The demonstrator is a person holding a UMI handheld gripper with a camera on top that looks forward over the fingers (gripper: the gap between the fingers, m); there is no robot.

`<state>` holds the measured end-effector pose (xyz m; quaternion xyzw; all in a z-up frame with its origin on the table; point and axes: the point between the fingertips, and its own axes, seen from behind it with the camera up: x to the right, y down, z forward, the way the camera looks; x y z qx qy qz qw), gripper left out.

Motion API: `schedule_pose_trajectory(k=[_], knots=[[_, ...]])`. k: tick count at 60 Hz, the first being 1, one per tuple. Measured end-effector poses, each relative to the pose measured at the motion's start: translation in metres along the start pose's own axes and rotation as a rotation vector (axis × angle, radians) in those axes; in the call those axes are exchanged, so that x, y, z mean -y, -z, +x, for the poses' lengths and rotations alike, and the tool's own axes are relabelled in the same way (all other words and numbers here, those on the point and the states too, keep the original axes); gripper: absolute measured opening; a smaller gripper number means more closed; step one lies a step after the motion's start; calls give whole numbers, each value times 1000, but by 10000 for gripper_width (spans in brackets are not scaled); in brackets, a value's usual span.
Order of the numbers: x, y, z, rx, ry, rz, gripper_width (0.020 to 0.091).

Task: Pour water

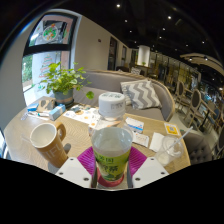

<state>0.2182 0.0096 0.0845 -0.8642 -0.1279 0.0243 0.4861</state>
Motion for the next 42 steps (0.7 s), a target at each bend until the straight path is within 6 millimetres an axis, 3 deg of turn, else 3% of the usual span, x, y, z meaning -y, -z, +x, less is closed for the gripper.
schedule_pose_trajectory(k=[8, 14, 19, 30, 33, 38, 40, 42], knots=[[-18, -11, -1, 33, -34, -12, 405], [-17, -12, 0, 46, -86, 16, 409], [-16, -6, 4, 42, -119, 28, 435], [-21, -14, 1, 22, -94, -2, 538], [-29, -10, 3, 9, -103, -51, 616], [-29, 1, 4, -1, -142, -79, 869], [-30, 5, 4, -11, -146, -89, 831], [-28, 15, 7, -29, -145, -96, 845]])
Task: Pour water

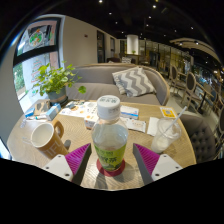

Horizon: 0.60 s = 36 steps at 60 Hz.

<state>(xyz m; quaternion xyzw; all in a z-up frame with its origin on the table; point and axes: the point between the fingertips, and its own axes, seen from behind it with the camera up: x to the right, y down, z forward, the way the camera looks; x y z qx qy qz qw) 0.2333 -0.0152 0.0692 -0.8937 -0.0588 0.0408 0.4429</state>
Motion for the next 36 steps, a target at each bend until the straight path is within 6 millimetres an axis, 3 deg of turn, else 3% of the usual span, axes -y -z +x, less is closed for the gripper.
schedule_pose_trajectory(k=[7, 13, 25, 36], knots=[[3, 43, 5, -67, 6, -37, 854], [5, 93, 2, -122, 5, -55, 857], [7, 188, -27, -195, -2, -59, 852], [-7, 243, -51, -234, -11, -80, 851]])
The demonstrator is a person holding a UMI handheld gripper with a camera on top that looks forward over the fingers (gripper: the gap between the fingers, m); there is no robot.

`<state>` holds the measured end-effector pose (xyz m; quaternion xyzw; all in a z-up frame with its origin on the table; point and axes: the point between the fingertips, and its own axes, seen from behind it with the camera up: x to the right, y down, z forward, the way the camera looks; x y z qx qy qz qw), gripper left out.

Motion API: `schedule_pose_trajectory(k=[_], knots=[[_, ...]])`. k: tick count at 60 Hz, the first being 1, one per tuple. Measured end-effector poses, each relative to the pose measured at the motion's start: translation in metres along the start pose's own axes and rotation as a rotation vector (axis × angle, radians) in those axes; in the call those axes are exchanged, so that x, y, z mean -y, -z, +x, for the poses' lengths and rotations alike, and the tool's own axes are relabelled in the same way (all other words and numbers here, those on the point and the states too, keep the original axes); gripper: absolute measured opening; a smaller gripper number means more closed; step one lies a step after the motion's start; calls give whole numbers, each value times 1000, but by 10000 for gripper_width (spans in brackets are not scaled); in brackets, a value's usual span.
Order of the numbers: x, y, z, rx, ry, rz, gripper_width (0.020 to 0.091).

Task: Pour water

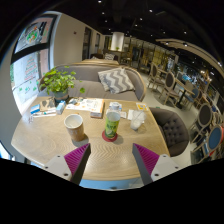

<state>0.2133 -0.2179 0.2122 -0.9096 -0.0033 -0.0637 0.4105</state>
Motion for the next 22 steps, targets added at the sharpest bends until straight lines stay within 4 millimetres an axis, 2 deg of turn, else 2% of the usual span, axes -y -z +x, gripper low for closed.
schedule_pose_trajectory(k=[9, 22], knots=[[-6, 21, -10, 10, -14, -2, 848], [-5, 28, -14, 9, -5, 9, 851]])
